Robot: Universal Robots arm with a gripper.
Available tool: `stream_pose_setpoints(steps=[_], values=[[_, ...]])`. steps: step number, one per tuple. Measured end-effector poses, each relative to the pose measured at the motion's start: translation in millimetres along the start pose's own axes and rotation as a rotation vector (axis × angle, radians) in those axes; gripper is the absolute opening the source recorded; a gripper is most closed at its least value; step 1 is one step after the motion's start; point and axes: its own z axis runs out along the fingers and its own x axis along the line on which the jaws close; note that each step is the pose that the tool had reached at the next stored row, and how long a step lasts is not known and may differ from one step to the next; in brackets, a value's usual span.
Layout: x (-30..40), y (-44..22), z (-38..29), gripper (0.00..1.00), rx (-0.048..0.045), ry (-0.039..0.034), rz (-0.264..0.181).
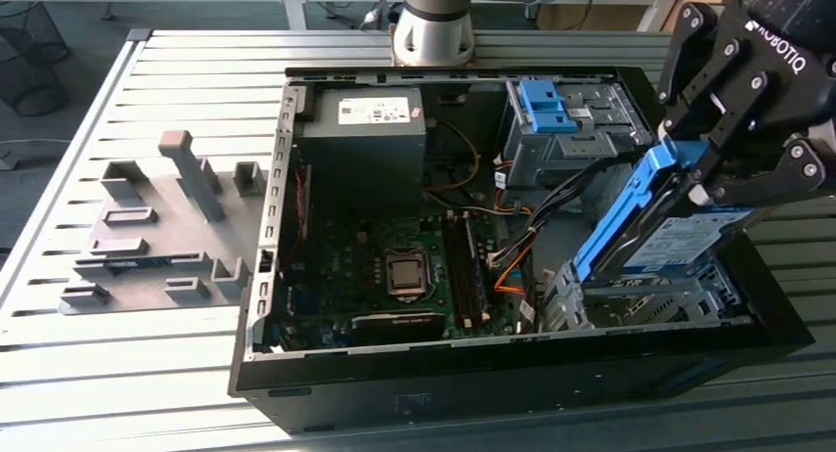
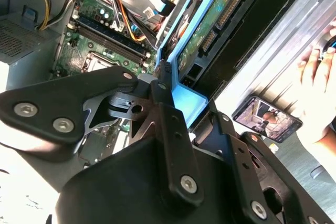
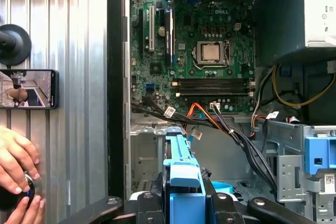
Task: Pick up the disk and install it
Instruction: 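Insert the disk into the insertion slot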
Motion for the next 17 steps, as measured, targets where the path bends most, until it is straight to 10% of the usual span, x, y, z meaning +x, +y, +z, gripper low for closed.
stream_pose_setpoints(steps=[17], values=[[0.3, -0.3, 9.9, 0.38, 0.0001, 0.0003, 0.001]])
